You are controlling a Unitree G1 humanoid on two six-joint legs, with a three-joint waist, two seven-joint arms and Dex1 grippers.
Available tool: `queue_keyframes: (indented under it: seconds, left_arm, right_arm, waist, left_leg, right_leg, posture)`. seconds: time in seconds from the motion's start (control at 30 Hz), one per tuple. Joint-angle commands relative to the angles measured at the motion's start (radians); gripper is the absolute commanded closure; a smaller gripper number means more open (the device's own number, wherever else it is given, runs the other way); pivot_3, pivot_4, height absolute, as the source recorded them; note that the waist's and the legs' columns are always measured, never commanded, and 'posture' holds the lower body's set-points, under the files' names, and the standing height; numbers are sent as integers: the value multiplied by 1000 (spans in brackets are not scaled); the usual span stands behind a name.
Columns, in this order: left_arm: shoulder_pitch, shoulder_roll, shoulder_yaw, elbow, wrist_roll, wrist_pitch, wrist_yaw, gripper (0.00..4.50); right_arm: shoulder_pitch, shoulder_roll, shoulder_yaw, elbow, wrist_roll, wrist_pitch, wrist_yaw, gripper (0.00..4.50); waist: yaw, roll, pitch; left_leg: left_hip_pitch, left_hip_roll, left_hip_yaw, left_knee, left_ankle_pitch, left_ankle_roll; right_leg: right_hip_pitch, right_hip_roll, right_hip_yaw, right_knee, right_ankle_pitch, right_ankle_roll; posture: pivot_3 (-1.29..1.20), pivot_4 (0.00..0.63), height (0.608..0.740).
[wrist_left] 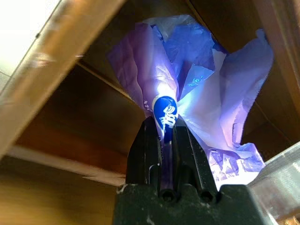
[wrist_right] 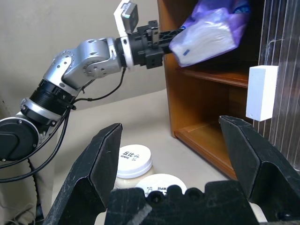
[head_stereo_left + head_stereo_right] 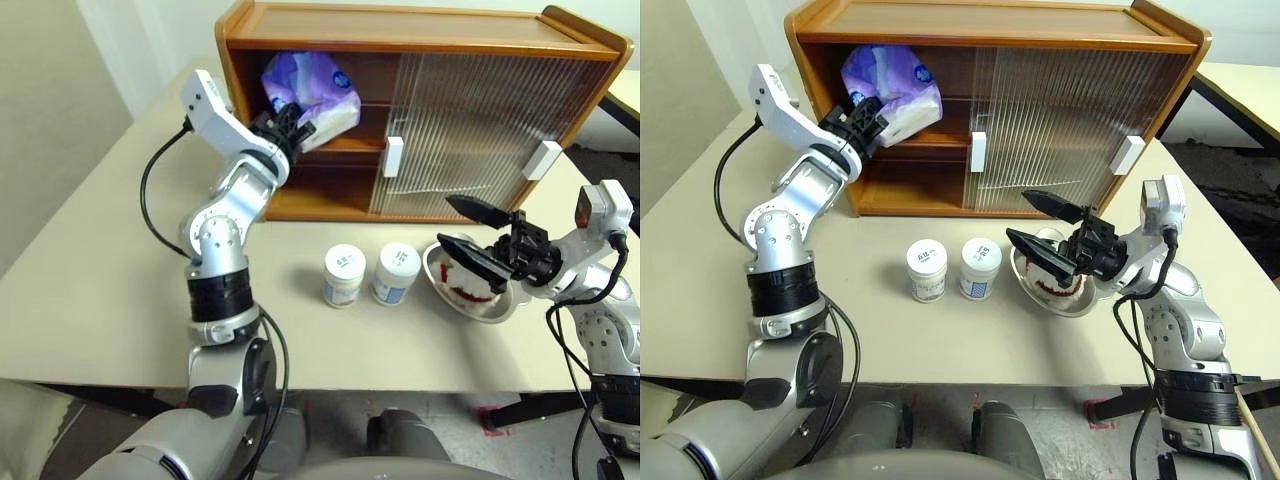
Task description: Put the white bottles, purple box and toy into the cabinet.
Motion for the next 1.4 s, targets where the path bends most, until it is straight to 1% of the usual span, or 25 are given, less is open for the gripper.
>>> queue_keyframes:
  seconds: [0.03, 0.1, 0.17, 0.2, 0.23, 0.3, 0.33, 0.5, 0.57, 0.6, 0.63, 0.7, 0.77, 0.8, 0.93, 1.0, 1.03, 1.07, 1.2, 1.3, 1.4]
  left_arm:
    - [-24, -8, 1, 44, 23, -27, 1, 3450]
    - [-25, -9, 0, 42, 19, -24, -2, 2710]
    - [-15, -3, -1, 22, 4, 0, -5, 1843]
    - [-7, 2, -2, 11, -1, 10, -6, 1618]
    - [-2, 4, -2, 4, -4, 16, -7, 1150]
    - [9, 9, -5, -12, -8, 30, -8, 385]
    - [27, 28, -23, -39, -8, 64, -22, 24]
    - [113, 114, -95, -163, 5, 178, -71, 24]
    - [171, 203, -139, -245, 18, 235, -122, 24]
    - [205, 269, -174, -289, 32, 250, -174, 24]
    - [227, 312, -197, -316, 42, 255, -211, 24]
    - [265, 370, -222, -357, 34, 238, -299, 382]
    - [276, 385, -223, -382, 1, 231, -367, 984]
    - [277, 385, -224, -388, -4, 228, -389, 1396]
    - [270, 407, -273, -387, 57, 192, -458, 2982]
    - [253, 418, -332, -356, 128, 149, -489, 3721]
    - [248, 418, -347, -344, 152, 135, -498, 4167]
    - [236, 404, -357, -312, 180, 113, -497, 4475]
    - [198, 381, -380, -209, 278, 46, -500, 4475]
    - [156, 384, -395, -115, 365, -17, -507, 4475]
    - [114, 373, -386, -31, 416, -64, -519, 4475]
  right_arm:
    - [6, -4, 1, -5, -14, -15, 4, 0]
    - [12, -5, 0, -8, -14, -18, 4, 0]
    - [20, -6, -5, -14, -13, -19, -1, 0]
    - [24, -5, -5, -19, -13, -19, -4, 0]
    - [26, -5, -4, -22, -13, -18, -6, 0]
    - [30, -5, -2, -30, -13, -17, -10, 0]
    - [30, -3, 1, -39, -14, -12, -18, 0]
    - [28, -4, 5, -61, -11, 2, -38, 0]
    - [25, -9, 3, -63, -9, 8, -41, 0]
    - [23, -11, 1, -60, -7, 9, -40, 0]
    - [22, -13, -1, -58, -6, 10, -40, 0]
    - [17, -14, -4, -42, -6, 7, -31, 0]
    - [8, -14, -9, -20, -5, -1, -20, 0]
    - [4, -13, -11, -12, -4, -3, -17, 0]
    - [-9, -12, -13, 17, -8, -13, -1, 0]
    - [-4, -8, -11, 24, -13, -22, 6, 0]
    - [-2, -7, -10, 26, -14, -26, 8, 0]
    - [2, -4, -8, 26, -16, -32, 9, 0]
    - [10, 3, -3, 19, -21, -42, 6, 0]
    - [19, 5, -1, 6, -24, -42, -2, 0]
    - [28, 9, 4, -10, -26, -38, -17, 0]
  waist:
    - [-1, 0, 0]
    - [-1, 0, 0]
    - [-2, 0, 0]
    - [-2, 0, 0]
    - [-2, 0, 0]
    - [-3, 0, 0]
    - [-3, 0, 0]
    - [-7, 0, 0]
    - [-12, 0, 0]
    - [-18, 0, 0]
    - [-21, 0, 0]
    - [-28, 0, 0]
    - [-27, 0, 0]
    - [-27, 0, 0]
    - [-30, 0, 0]
    - [-30, 0, 0]
    - [-31, 0, 0]
    - [-30, 1, 0]
    - [-32, 1, 0]
    - [-31, 1, 0]
    - [-31, 0, 0]
  left_leg:
    - [0, 0, 0, 0, 0, 0]
    - [0, 0, 0, 0, 0, 0]
    - [0, 0, 0, 0, 0, 0]
    - [0, 0, 0, 0, 0, 0]
    - [0, 0, 0, 0, 0, 0]
    - [0, 0, 0, 0, 0, 0]
    - [0, 0, 0, 0, 0, 0]
    - [1, 1, 0, 0, 0, 0]
    - [1, 1, 0, 0, 0, 0]
    - [1, 1, 0, -1, 0, 0]
    - [1, 2, 0, -1, 0, 0]
    - [1, 4, 0, -1, 0, -1]
    - [1, 5, 0, 0, -1, -2]
    - [1, 4, 0, 0, -1, -2]
    - [1, 4, 0, 0, 0, -1]
    - [1, 3, 0, 0, 1, 1]
    - [1, 1, 0, 0, 1, 1]
    - [1, 1, 0, 0, 1, 1]
    - [1, 1, 0, 0, 1, 1]
    - [1, 2, 0, 0, 1, 1]
    - [1, 3, 0, 0, 1, 1]
  right_leg:
    - [0, 0, 0, 0, 0, 0]
    - [0, 0, 0, 0, 0, 0]
    - [0, 0, 0, 0, 0, 0]
    - [0, 0, 0, 0, 0, 0]
    - [0, 0, 0, 0, 0, 0]
    - [0, 0, 0, 0, 0, 0]
    - [0, 0, 0, 0, 0, 0]
    - [0, 1, 0, 1, 0, 0]
    - [0, 0, 0, 2, 0, 0]
    - [-1, 0, 1, 2, 0, 0]
    - [-1, 0, 1, 2, 0, 0]
    - [-1, 0, 0, 2, -1, -1]
    - [0, 0, 0, 2, -1, -1]
    - [0, -1, -1, 2, -1, -1]
    - [0, -1, 0, 1, -1, -1]
    - [0, -1, 0, 1, -1, -1]
    - [0, 0, 0, 1, -1, -1]
    - [0, 0, 0, 1, -1, -1]
    - [0, 0, 1, 1, -2, -1]
    - [0, 0, 1, 1, -2, -1]
    - [0, 0, 1, 1, -2, -1]
  posture:
    - [153, 0, 740]
    - [143, 0, 740]
    - [139, 0, 740]
    - [137, 0, 740]
    - [137, 0, 740]
    - [135, 0, 740]
    - [135, 0, 740]
    - [133, 0, 740]
    - [138, 0, 740]
    - [144, 0, 740]
    - [144, 0, 740]
    - [152, 0, 740]
    - [157, 0, 740]
    - [157, 0, 740]
    - [161, 0, 740]
    - [161, 0, 740]
    - [161, 0, 740]
    - [160, 0, 740]
    - [149, 0, 740]
    - [137, 0, 740]
    - [132, 0, 740]
